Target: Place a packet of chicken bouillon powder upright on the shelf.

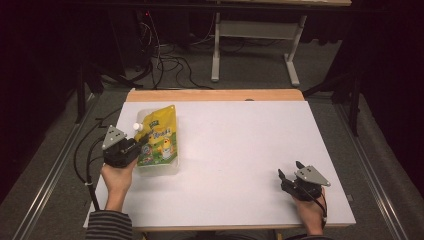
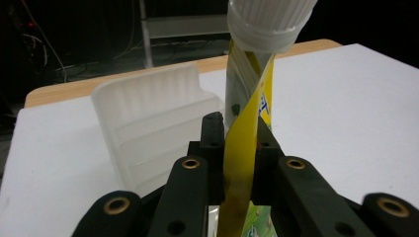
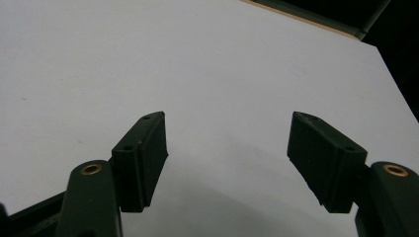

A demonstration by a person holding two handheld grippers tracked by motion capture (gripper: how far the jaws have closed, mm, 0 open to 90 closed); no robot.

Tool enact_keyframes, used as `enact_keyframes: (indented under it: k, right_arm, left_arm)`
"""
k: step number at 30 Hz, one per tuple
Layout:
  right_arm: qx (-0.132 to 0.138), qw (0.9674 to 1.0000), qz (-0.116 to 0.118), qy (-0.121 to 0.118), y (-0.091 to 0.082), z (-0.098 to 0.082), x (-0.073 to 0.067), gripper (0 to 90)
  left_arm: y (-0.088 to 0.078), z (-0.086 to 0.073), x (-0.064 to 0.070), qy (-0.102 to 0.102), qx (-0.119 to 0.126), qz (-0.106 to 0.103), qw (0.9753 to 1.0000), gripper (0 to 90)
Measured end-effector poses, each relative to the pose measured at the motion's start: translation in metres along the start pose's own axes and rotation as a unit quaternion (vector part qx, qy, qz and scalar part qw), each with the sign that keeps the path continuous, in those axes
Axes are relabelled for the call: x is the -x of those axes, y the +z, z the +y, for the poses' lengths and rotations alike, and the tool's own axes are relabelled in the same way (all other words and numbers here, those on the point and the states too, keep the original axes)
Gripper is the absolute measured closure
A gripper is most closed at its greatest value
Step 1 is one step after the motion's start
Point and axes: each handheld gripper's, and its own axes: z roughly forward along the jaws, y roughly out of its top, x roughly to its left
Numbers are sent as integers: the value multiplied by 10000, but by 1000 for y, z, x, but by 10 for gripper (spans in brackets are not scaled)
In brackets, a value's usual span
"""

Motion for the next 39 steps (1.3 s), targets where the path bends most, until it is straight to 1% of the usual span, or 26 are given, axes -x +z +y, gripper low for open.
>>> enact_keyframes:
  k: [2, 3, 7, 10, 13, 18, 22, 27, 30, 32, 35, 36, 39]
  right_arm:
    - [1, 10000, 12, -6, 0, 0, 0, 319]
    - [1, 10000, 17, -18, 0, 0, 0, 319]
    - [-21, 10000, 17, -14, 0, 0, 0, 319]
    - [-36, 10000, 9, -5, 0, 0, -1, 320]
    - [-35, 10000, 4, -28, 1, 0, -1, 319]
    - [-34, 10000, 3, -32, 1, 0, -1, 320]
    - [-33, 10000, 3, -41, 1, 0, -1, 319]
    - [-38, 10000, -2, -40, 1, 0, -1, 320]
    - [-39, 10000, -3, -43, 1, 0, -1, 320]
    - [-49, 10000, -11, -46, 1, 0, -1, 320]
    - [-45, 10000, -5, -46, 1, 0, -1, 320]
    - [-45, 10000, -8, -52, 1, 0, -1, 320]
    - [-50, 10000, -6, -55, 1, 0, -2, 320]
  left_arm:
    - [-1, -2, -1, -20, -12, 5, 10000, 809]
    - [-4, -8, -4, -83, -28, 6, 10000, 807]
    - [-8, -16, -8, -218, 6, -17, 9998, 798]
    - [-10, -19, -8, -218, -7, 29, 9998, 784]
    - [-13, -21, -9, -307, 15, 64, 9995, 755]
    - [-15, -25, -9, -363, -26, 178, 9992, 673]
    - [-19, -27, -6, -365, -27, 240, 9990, 565]
    - [-28, -30, -1, -357, -8, 380, 9986, 483]
    - [-32, -31, 1, -359, 12, 417, 9985, 465]
    - [-38, -34, 6, -364, 29, 445, 9983, 452]
    - [-42, -35, 9, -330, 31, 462, 9984, 446]
    - [-46, -37, 13, -278, 14, 481, 9985, 445]
    - [-50, -40, 19, -215, 17, 497, 9985, 443]
